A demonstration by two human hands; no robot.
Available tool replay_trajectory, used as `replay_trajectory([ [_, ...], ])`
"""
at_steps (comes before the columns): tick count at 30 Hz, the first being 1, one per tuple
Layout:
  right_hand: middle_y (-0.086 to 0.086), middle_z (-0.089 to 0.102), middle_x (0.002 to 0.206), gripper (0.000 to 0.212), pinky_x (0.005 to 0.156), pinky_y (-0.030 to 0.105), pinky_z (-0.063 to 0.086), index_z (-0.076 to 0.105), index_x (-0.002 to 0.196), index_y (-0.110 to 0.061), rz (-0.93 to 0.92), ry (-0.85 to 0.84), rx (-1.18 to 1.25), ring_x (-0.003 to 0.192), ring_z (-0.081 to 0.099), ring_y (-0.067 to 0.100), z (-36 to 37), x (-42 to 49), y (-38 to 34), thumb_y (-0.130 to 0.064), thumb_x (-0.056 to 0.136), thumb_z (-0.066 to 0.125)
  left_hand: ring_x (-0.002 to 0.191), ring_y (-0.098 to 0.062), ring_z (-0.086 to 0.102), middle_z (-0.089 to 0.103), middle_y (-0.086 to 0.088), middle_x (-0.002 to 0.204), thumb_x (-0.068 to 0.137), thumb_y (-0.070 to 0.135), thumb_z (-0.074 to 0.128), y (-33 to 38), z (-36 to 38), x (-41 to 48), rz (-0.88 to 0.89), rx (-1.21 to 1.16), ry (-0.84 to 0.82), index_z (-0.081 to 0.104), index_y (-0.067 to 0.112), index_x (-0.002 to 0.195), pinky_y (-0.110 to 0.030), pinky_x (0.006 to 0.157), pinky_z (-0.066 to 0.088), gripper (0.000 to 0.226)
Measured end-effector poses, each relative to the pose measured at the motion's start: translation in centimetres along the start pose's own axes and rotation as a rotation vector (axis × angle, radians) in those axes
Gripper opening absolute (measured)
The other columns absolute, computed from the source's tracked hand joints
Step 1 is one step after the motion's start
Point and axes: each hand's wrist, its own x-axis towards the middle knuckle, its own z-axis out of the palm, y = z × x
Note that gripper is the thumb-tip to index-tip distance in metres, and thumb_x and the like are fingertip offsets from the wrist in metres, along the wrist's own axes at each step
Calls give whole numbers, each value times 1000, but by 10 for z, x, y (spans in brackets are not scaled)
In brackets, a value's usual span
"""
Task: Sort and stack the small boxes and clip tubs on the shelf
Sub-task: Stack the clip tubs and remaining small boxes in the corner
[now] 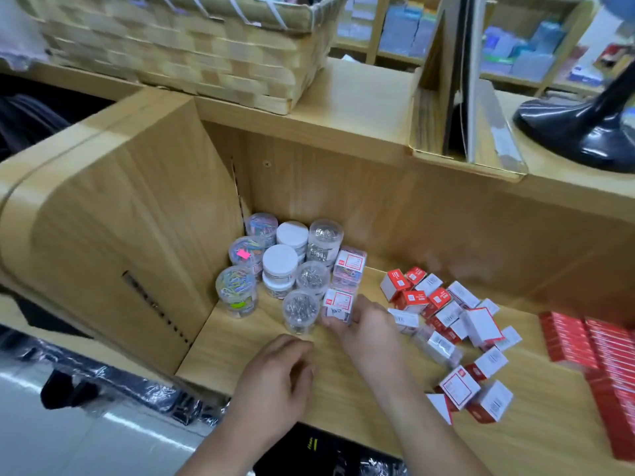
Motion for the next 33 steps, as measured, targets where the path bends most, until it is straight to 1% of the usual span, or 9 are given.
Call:
replay_trajectory([
  [2, -17, 56, 79, 24, 63, 16, 36, 69, 104, -28, -30, -26, 7, 80, 54, 8, -18, -12, 3, -42, 85, 74, 88, -1, 63, 61, 22, 99, 84, 29, 63, 6, 2, 3, 5, -4, -25, 68, 30, 104, -26, 81, 52, 20],
  [7, -19, 71, 86, 40, 76, 32, 56, 73, 107, -32, 23, -37, 16, 77, 66, 5, -64, -58, 42, -58, 77, 65, 84, 1, 59, 60, 19, 93, 85, 18, 65, 46, 28, 13, 147, -67, -161, 70, 28, 99, -27, 78, 53, 17],
  [11, -19, 70, 83, 13, 68, 37, 56, 71, 91, -34, 125, 143, 49, 73, 65, 6, -103, -81, 82, -34, 78, 72, 100, -4, 63, 56, 20, 123, 88, 18, 65, 83, 61, 46, 295, -30, -233, 63, 30, 122, -27, 85, 54, 36],
  [14, -13, 67, 80, 28, 66, 34, 53, 69, 86, -41, 200, 210, 95, 68, 60, 5, -118, -88, 101, -16, 78, 77, 115, -16, 60, 42, 19, 143, 89, 20, 60, 103, 88, 75, 348, 171, -378, 47, 33, 143, -36, 88, 55, 57],
  [16, -9, 68, 78, 28, 63, 26, 50, 72, 90, -38, 208, 230, 164, 65, 61, 8, -122, -92, 106, -12, 80, 78, 106, -23, 64, 40, 15, 137, 89, 19, 60, 109, 102, 86, 373, 268, -431, 45, 36, 141, -42, 77, 57, 57],
  [20, -10, 73, 82, 26, 62, 19, 51, 71, 90, -39, 176, 292, 267, 72, 65, 8, -127, -97, 112, -13, 88, 72, 87, -20, 65, 44, 13, 113, 92, 15, 62, 112, 102, 81, 437, 167, -366, 59, 37, 124, -37, 70, 54, 39],
  [23, -6, 75, 88, 11, 70, 43, 60, 73, 102, -29, 232, 289, 465, 78, 69, 13, -133, -95, 109, -26, 92, 69, 90, -9, 63, 49, 11, 115, 89, 4, 69, 116, 83, 62, 491, 6, -237, 62, 33, 120, -30, 73, 53, 42],
  [26, 9, 75, 89, 21, 68, 45, 62, 72, 112, -19, 298, 148, 774, 76, 70, 22, -138, -88, 96, -18, 91, 69, 98, -2, 62, 51, 9, 118, 84, -4, 74, 110, 70, 43, 496, -95, -136, 68, 25, 117, -23, 81, 53, 45],
  [33, 15, 77, 91, 18, 63, 32, 60, 75, 100, -5, 301, -24, 930, 78, 75, 28, -122, -78, 70, 5, 86, 71, 102, -19, 69, 60, 8, 119, 84, -4, 71, 95, 43, 16, 141, -424, 11, 67, 20, 124, -30, 87, 58, 46],
])
